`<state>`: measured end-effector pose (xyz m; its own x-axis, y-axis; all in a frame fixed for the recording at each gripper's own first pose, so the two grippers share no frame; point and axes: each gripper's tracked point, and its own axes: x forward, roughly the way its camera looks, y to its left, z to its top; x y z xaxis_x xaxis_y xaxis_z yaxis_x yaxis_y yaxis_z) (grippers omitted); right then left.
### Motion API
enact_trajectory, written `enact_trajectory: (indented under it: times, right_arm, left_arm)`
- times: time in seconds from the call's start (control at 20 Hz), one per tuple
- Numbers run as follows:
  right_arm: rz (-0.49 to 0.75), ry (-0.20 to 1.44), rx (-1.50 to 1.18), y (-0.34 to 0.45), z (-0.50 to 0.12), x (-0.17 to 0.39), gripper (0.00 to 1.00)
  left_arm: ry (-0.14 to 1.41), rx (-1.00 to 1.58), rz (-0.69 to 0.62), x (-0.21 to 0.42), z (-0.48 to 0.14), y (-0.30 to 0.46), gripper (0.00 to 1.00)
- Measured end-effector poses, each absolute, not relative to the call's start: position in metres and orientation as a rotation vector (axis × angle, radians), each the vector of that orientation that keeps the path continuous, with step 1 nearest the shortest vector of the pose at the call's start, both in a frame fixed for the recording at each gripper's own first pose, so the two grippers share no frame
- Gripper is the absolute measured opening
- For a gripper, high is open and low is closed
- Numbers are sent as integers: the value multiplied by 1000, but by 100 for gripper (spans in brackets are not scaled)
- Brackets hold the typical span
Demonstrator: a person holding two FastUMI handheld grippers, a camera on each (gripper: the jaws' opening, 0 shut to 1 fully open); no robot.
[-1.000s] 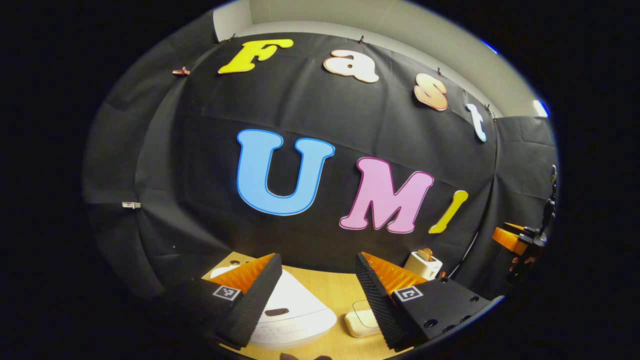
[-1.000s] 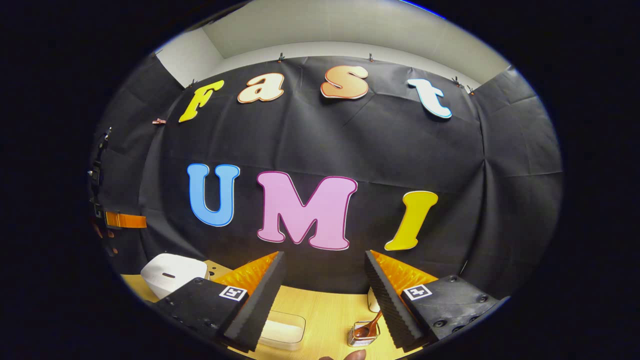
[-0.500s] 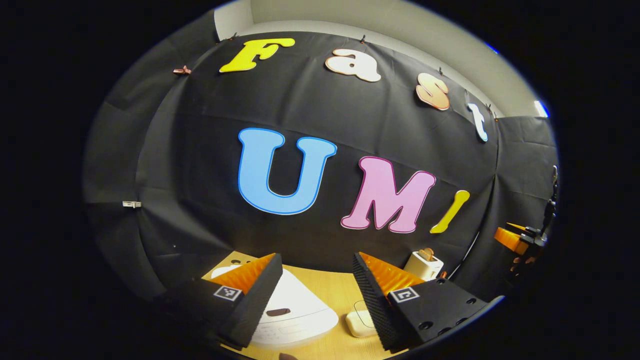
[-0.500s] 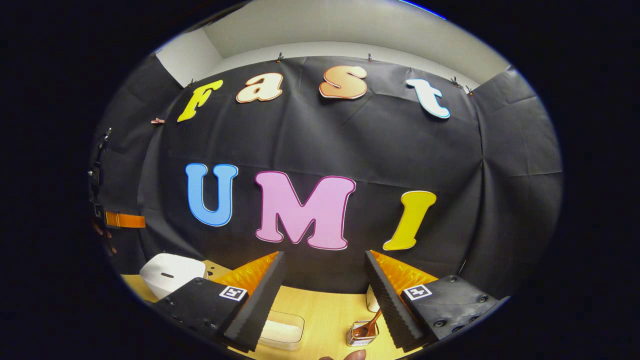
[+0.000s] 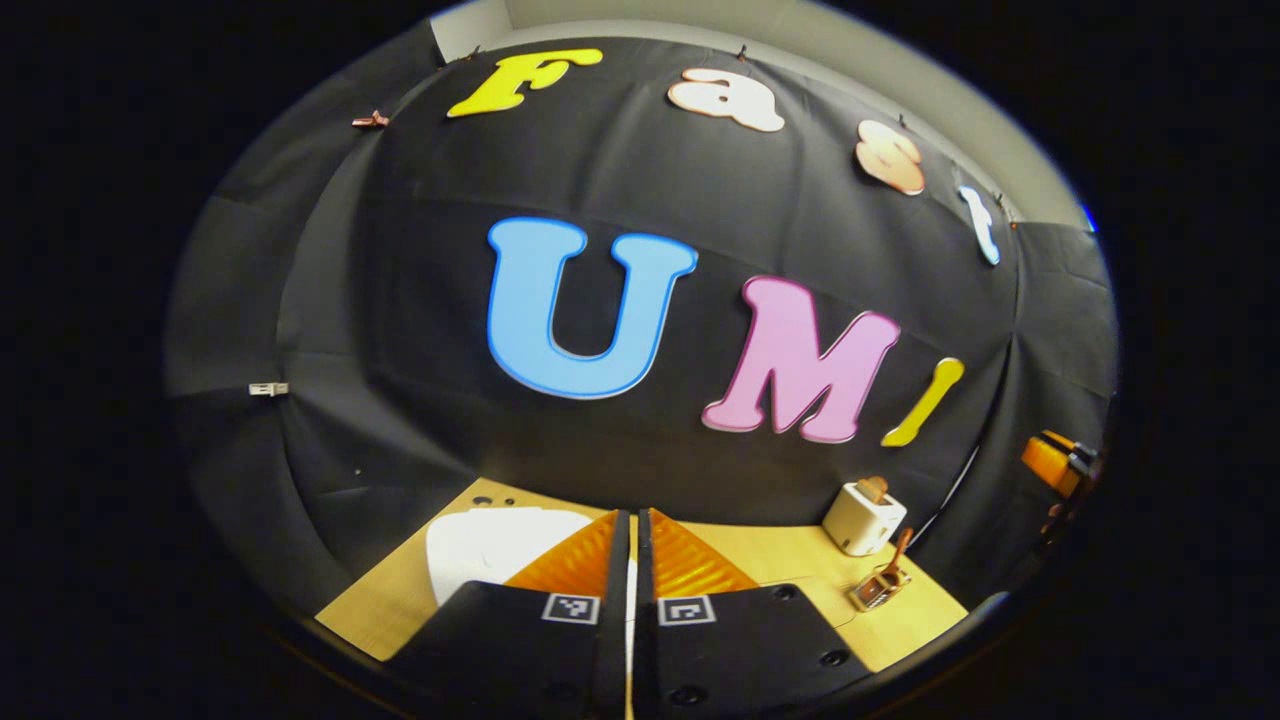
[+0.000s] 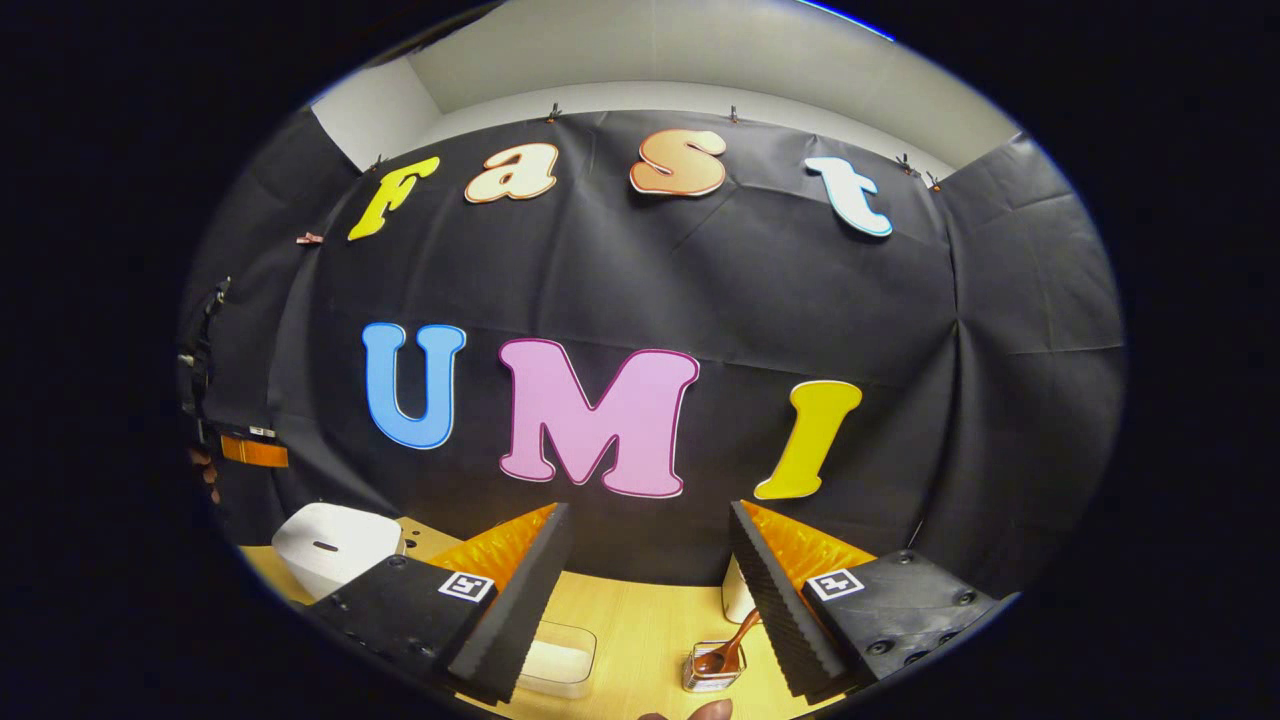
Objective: Close the left gripper, press the button to open the rice cooker; take a wooden spoon from the chopstick holder with the right hand, scoop a spoonful of rice and pour it into the rice cooker, then put the wooden spoon back into the chopstick holder.
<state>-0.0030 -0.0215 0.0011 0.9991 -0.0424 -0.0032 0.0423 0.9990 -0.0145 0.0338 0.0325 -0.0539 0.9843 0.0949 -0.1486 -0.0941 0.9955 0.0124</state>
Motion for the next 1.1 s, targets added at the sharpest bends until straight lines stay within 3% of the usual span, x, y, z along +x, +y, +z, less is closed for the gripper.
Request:
enact_trajectory:
  times: [0.45, 1.1]
  right_arm:
    - [-125, 34, -51, -63, -3, -25, 97]
    - [-116, 58, -48, -62, -12, -20, 97]
  left_arm:
    - [425, 95, 137, 68, -164, 62, 6]
    - [575, 47, 166, 68, -201, 70, 6]
